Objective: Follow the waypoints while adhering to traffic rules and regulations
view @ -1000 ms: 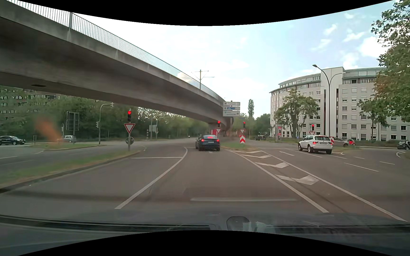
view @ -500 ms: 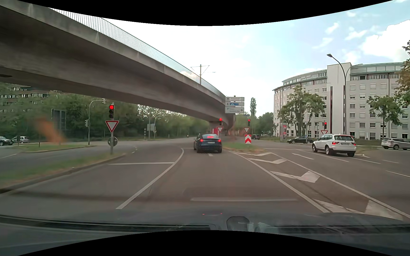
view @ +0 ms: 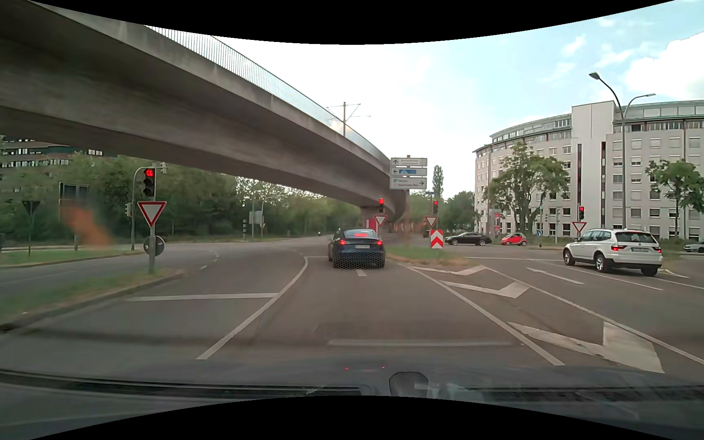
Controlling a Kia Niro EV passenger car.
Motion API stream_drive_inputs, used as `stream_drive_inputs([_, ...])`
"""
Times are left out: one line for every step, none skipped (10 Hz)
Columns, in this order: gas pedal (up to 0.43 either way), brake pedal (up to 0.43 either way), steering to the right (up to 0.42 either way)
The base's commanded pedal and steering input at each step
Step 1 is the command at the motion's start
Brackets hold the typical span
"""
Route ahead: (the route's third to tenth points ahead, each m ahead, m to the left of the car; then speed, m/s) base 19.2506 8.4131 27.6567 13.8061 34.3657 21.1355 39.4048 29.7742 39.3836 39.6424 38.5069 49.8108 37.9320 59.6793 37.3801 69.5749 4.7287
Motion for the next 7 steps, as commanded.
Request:
stream_drive_inputs([0.0,0.22,-0.009])
stream_drive_inputs([0.0,0.226,-0.009])
stream_drive_inputs([0.0,0.22,-0.009])
stream_drive_inputs([0.0,0.226,-0.008])
stream_drive_inputs([0.0,0.22,-0.008])
stream_drive_inputs([0.0,0.226,-0.01])
stream_drive_inputs([0.0,0.226,-0.018])
